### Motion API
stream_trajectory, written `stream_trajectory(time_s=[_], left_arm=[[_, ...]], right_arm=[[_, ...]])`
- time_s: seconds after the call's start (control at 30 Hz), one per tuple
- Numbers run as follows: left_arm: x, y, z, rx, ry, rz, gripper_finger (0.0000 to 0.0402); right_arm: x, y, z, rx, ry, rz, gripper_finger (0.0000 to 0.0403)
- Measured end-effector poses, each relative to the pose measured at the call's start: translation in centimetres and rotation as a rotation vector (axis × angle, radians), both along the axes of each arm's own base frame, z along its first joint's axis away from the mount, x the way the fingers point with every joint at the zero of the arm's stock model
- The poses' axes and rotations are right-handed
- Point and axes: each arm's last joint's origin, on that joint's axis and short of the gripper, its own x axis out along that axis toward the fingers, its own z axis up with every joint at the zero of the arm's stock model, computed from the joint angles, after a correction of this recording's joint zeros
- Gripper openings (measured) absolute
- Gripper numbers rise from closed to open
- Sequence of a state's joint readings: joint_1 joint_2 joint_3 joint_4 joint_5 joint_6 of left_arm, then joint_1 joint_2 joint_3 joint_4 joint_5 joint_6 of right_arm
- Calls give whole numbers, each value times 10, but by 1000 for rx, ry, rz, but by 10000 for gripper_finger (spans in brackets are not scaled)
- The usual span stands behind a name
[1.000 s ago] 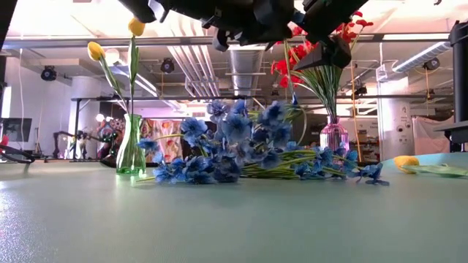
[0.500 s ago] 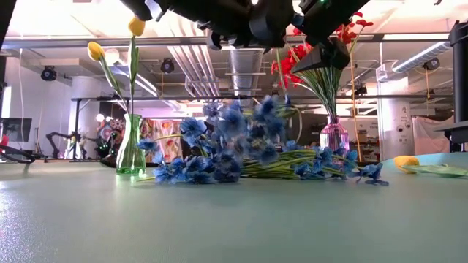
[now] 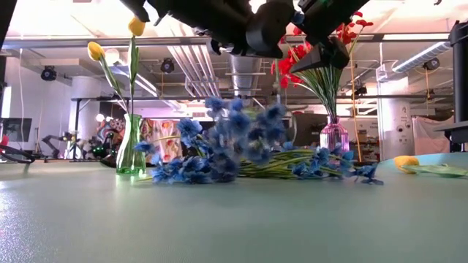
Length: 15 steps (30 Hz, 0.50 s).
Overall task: Sort flowers into vase by color
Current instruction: Put the blue flower into the red vase
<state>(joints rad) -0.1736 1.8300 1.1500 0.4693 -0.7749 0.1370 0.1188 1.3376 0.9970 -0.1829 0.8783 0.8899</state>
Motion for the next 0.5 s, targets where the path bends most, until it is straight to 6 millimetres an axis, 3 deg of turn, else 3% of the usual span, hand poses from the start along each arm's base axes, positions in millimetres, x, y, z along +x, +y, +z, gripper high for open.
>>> stream_trajectory(time_s=[0.33,0.5], left_arm=[[-3,-32,1,110,60,-180,0],[-4,-36,2,111,54,-211,0]], right_arm=[[0,-1,0,-6,-1,-8,364],[1,0,1,-6,-13,-8,364]])
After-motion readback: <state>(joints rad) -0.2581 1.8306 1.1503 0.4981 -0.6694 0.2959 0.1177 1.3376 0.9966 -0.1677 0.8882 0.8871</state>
